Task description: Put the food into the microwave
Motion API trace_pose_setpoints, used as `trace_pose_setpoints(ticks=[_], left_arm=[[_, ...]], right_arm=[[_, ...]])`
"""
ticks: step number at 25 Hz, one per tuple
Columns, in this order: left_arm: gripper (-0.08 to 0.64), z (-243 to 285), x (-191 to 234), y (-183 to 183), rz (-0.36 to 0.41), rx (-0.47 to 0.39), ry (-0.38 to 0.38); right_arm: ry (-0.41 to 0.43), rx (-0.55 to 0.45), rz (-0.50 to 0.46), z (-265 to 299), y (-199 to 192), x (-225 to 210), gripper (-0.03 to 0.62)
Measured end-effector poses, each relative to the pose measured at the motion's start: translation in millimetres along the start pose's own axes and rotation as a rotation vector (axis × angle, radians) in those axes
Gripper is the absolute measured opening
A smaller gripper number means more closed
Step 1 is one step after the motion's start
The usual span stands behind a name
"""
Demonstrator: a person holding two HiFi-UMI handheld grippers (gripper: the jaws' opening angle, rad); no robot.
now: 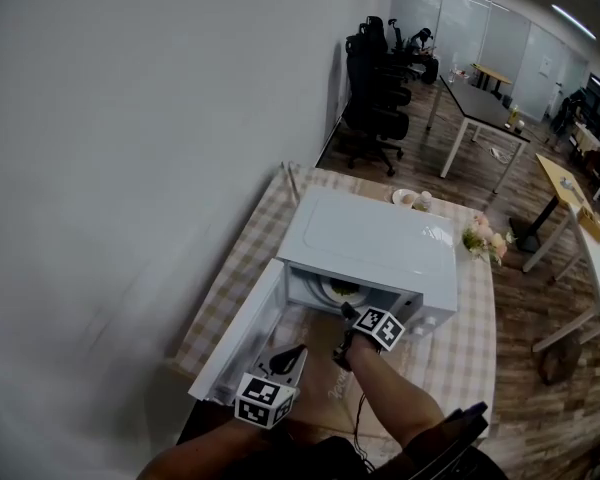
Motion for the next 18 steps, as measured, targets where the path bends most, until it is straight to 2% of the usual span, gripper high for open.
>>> trace_pose_setpoints(ticks=[5,9,11,14,18], left_arm=[[0.008,10.3,-13.3,5.4,-0.007,-0.017,0.001],[0.008,21.4,-29.7,13.0,0.044,-0.021,-0.020],[0.008,24.6,-36.9,20.4,0.050,-0.033,-0.020],[0.008,31.7,-44.6,27.8,0.032,-0.057,-0.003],[0.008,41.4,-59.9,30.8,0.022,-0.074,0.007]], right_arm=[[0.139,0.024,-0.046,-35.7,1.5,14.0,0.187],[0.263,0.015,-0.111,-73.4,10.9,26.4,0.173],[0.328,0.003,-0.175,-95.1,17.9,33.9,0.142],[0.362,-0.045,-0.306,-121.9,37.6,38.1,0.084],[0.466,-0.091,-0.422,-158.6,61.1,49.4,0.060]])
Point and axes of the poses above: the fingertips, and each gripper's own axes: z forward along the fingers, x to its left, y out of its top, the point moved 2 cm from there along -z, backward along the fingers, and after that the axes turned 10 degrees about -x, right-handed, at the moved point
